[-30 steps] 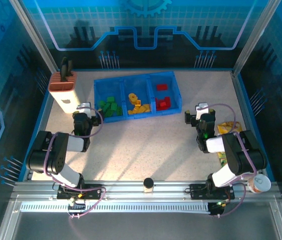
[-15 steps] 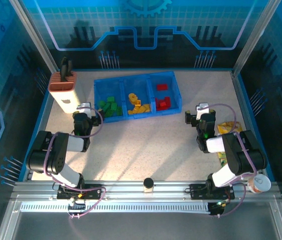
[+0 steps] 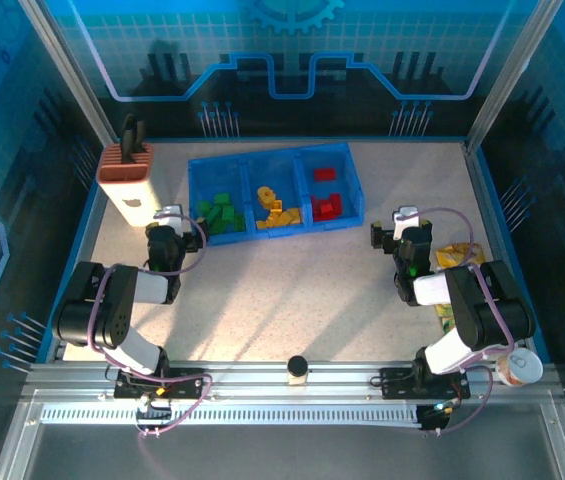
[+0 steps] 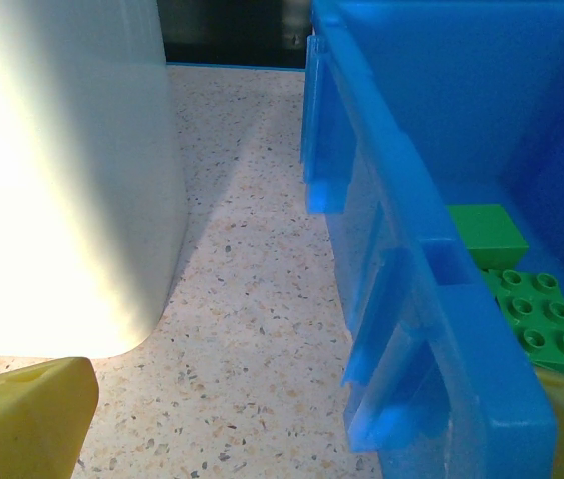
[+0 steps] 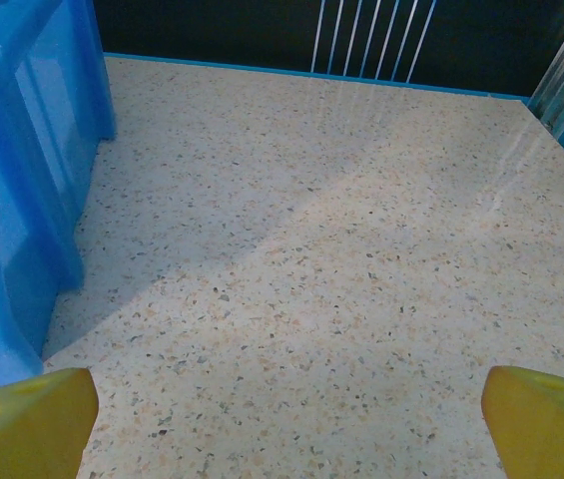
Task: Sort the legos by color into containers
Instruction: Reset both arms
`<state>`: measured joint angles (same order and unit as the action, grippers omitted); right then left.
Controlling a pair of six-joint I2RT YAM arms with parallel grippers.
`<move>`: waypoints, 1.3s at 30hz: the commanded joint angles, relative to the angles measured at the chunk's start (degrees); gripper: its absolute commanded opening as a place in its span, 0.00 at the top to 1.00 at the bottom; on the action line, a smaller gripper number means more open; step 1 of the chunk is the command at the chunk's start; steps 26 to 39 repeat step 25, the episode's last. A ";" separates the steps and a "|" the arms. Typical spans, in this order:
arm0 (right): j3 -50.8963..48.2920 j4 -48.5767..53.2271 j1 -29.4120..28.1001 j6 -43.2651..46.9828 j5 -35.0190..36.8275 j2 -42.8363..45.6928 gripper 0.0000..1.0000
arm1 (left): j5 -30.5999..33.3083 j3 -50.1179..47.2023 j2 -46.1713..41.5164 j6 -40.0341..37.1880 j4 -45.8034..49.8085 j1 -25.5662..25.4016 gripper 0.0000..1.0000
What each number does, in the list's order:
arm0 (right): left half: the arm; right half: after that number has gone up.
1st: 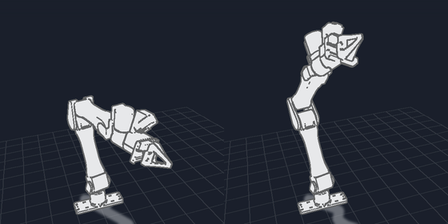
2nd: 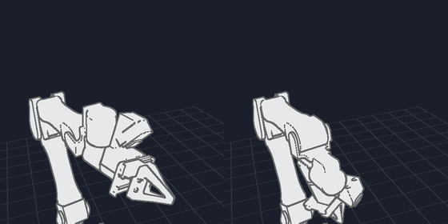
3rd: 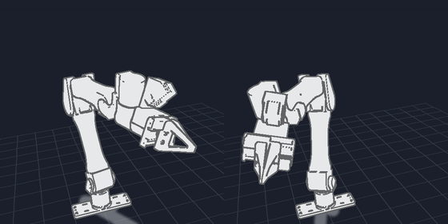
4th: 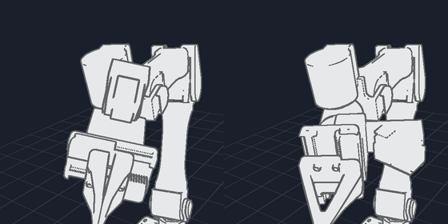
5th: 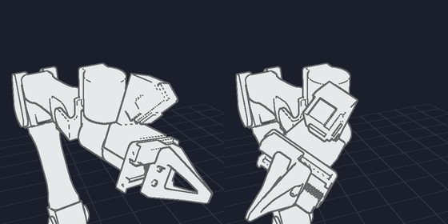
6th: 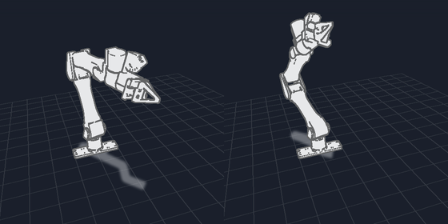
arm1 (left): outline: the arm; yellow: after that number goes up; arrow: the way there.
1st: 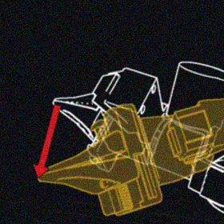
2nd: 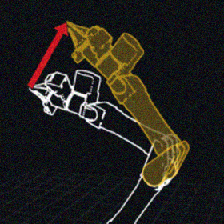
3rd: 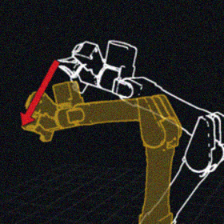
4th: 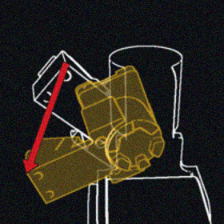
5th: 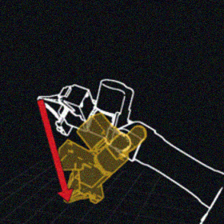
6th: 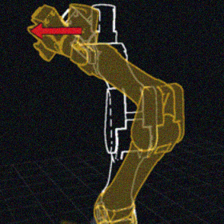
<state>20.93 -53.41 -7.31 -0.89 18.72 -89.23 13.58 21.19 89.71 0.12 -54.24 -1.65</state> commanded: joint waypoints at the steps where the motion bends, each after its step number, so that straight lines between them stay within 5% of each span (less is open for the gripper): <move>1: 0.62 -0.34 0.82 -0.35 -0.79 0.90 0.00 | -1.10 0.14 -0.85 1.02 0.01 -0.01 0.01; 39: 0.65 0.05 1.60 -0.52 -2.69 0.99 0.00 | -5.57 0.68 -0.90 -0.55 1.06 -0.02 0.01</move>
